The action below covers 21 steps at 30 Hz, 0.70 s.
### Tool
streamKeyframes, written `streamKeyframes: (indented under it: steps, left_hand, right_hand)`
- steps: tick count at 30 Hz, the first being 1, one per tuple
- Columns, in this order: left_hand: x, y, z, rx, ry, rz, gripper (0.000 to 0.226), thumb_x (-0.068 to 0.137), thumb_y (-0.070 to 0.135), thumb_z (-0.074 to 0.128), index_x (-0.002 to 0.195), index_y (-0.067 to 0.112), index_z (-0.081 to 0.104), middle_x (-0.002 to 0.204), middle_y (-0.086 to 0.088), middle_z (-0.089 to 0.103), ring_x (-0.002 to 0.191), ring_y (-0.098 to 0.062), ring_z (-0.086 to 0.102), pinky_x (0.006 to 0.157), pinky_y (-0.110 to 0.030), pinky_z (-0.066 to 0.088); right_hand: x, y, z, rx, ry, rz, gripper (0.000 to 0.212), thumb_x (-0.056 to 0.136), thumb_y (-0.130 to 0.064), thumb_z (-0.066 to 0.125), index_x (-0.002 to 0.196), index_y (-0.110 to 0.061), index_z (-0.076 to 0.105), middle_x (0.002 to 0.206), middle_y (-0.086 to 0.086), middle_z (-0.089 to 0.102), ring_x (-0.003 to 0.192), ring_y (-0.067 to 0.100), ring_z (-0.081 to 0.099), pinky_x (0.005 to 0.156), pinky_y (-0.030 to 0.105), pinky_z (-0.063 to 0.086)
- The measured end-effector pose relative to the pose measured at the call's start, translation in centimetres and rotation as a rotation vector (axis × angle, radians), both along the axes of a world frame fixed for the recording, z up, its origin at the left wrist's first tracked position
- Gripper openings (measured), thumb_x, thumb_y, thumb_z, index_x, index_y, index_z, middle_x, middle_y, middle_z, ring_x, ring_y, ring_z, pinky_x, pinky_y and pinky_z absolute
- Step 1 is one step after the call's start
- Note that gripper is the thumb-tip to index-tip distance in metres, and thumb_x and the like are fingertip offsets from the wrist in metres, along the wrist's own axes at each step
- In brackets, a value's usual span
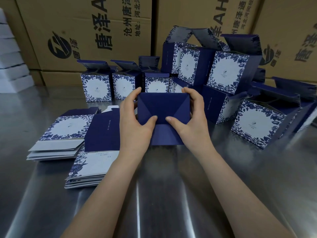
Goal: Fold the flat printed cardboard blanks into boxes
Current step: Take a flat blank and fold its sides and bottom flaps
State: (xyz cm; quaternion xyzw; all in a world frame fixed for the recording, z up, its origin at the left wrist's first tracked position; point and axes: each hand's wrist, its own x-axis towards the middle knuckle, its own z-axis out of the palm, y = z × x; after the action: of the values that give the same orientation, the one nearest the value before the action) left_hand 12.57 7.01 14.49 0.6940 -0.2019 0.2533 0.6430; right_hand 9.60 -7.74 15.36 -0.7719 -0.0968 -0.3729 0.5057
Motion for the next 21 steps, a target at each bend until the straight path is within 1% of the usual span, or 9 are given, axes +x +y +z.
streamKeyframes:
  steps: [1,4,5,9,14,15,18,19,21]
  left_hand:
    - [-0.03,-0.01,0.02,0.001,-0.009,0.008,0.073,0.082,0.004,0.074,0.135,0.042,0.041,0.138,0.016,0.043,0.118,0.015,0.045,0.093,-0.009,0.044]
    - [-0.08,-0.06,0.09,0.006,-0.028,0.033,0.072,0.081,0.003,0.074,0.133,0.041,0.041,0.137,0.012,0.044,0.122,0.003,0.047,0.096,-0.019,0.047]
    - [-0.09,-0.08,0.09,0.007,-0.034,0.039,0.072,0.081,0.002,0.074,0.132,0.041,0.041,0.136,0.012,0.044,0.122,0.002,0.047,0.096,-0.020,0.047]
    - [-0.13,-0.12,0.04,0.014,-0.064,0.051,0.072,0.080,0.002,0.075,0.130,0.041,0.041,0.133,0.016,0.043,0.121,0.002,0.046,0.094,-0.015,0.045]
    - [-0.06,0.02,0.01,0.015,-0.055,0.036,0.073,0.081,0.001,0.073,0.132,0.042,0.040,0.134,0.019,0.042,0.122,0.004,0.045,0.096,-0.011,0.042]
    - [-0.07,0.04,-0.01,0.019,-0.049,0.032,0.074,0.081,0.001,0.073,0.134,0.041,0.040,0.136,0.019,0.042,0.124,0.003,0.045,0.100,-0.014,0.042]
    - [-0.14,0.03,0.08,0.030,-0.026,0.003,0.076,0.083,0.000,0.071,0.140,0.037,0.038,0.143,0.017,0.042,0.132,-0.004,0.043,0.111,-0.033,0.041]
    - [-0.15,0.04,0.13,0.029,-0.017,-0.013,0.077,0.084,-0.001,0.070,0.142,0.036,0.037,0.146,0.016,0.042,0.135,-0.005,0.041,0.112,-0.036,0.039]
    - [-0.16,0.09,0.15,0.028,-0.007,-0.044,0.078,0.086,-0.001,0.068,0.147,0.034,0.034,0.150,0.017,0.039,0.138,-0.005,0.038,0.114,-0.039,0.037]
  right_hand:
    - [0.02,0.05,-0.06,-0.005,-0.010,-0.013,0.076,0.077,-0.005,0.078,0.134,-0.034,0.037,0.141,-0.013,0.042,0.130,0.005,0.044,0.107,0.040,0.044]
    - [0.09,0.14,-0.19,-0.021,-0.033,-0.047,0.074,0.077,-0.006,0.078,0.136,-0.029,0.038,0.141,-0.010,0.043,0.130,0.010,0.045,0.106,0.042,0.044]
    - [0.10,0.18,-0.22,-0.024,-0.041,-0.054,0.074,0.077,-0.006,0.078,0.136,-0.028,0.039,0.141,-0.010,0.043,0.130,0.011,0.045,0.106,0.043,0.044]
    - [0.13,0.26,-0.25,-0.024,-0.069,-0.066,0.073,0.076,-0.006,0.078,0.134,-0.029,0.039,0.139,-0.012,0.044,0.129,0.011,0.046,0.105,0.044,0.045]
    - [0.17,0.23,-0.25,-0.039,-0.069,-0.047,0.075,0.077,-0.005,0.078,0.134,-0.031,0.037,0.135,-0.022,0.041,0.130,0.001,0.042,0.109,0.038,0.041]
    - [0.20,0.25,-0.28,-0.042,-0.066,-0.039,0.076,0.077,-0.004,0.077,0.135,-0.031,0.036,0.136,-0.024,0.039,0.131,0.001,0.041,0.110,0.037,0.040]
    - [0.26,0.19,-0.33,-0.043,-0.050,-0.015,0.078,0.077,-0.002,0.077,0.139,-0.026,0.035,0.140,-0.019,0.038,0.134,0.001,0.038,0.113,0.035,0.036]
    - [0.26,0.14,-0.30,-0.039,-0.044,-0.009,0.078,0.078,-0.001,0.076,0.141,-0.023,0.035,0.142,-0.015,0.038,0.134,0.001,0.038,0.114,0.032,0.035]
    - [0.22,0.02,-0.21,-0.031,-0.035,0.002,0.078,0.079,-0.001,0.075,0.143,-0.019,0.034,0.145,-0.009,0.037,0.134,0.000,0.037,0.113,0.025,0.034]
